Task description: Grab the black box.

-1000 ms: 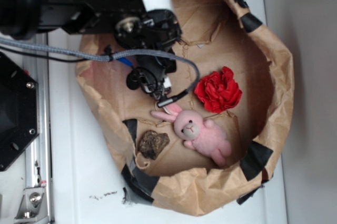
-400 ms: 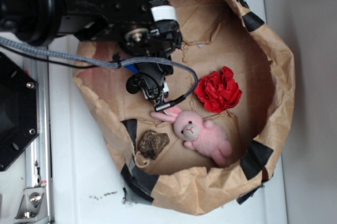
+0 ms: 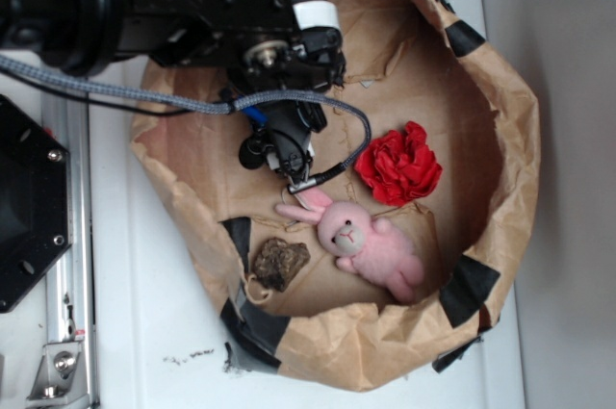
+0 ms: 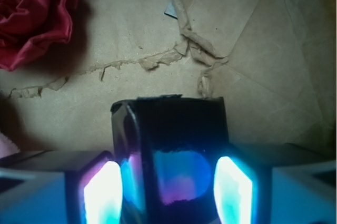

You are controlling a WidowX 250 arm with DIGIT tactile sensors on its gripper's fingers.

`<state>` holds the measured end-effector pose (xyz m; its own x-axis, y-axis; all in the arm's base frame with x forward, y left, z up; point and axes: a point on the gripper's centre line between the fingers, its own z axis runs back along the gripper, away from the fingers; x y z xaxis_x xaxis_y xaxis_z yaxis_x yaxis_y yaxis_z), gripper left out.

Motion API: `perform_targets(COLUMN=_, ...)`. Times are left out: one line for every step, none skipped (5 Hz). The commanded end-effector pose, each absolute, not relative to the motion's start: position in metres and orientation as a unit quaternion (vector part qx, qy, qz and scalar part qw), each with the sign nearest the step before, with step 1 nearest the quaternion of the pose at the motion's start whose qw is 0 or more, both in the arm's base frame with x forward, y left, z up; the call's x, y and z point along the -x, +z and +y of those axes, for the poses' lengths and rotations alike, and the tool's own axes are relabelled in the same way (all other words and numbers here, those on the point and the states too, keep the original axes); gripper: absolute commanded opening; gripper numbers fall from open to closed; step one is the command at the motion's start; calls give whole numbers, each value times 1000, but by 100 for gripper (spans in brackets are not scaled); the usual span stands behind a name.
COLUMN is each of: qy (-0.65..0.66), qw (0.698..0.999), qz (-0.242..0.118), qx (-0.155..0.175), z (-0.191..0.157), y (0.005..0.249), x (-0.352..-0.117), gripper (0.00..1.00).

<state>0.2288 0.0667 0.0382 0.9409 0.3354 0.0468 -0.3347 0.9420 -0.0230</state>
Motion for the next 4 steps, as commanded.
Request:
perform_targets(qy=180, qw=982, qz=-40, qx=34, z=82, y=64, x=-239, gripper=0)
perform_targets(qy=180, qw=982, qz=-41, qx=47, z=85, y=73, x=-241, gripper=0)
perform_targets(qy=186, qw=980, qz=-46, qx=51, z=90, y=77, x=-245, gripper=0)
perform_targets(qy=196, qw=978, qz=-43, qx=51, z=93, y=78, x=-252, gripper=0)
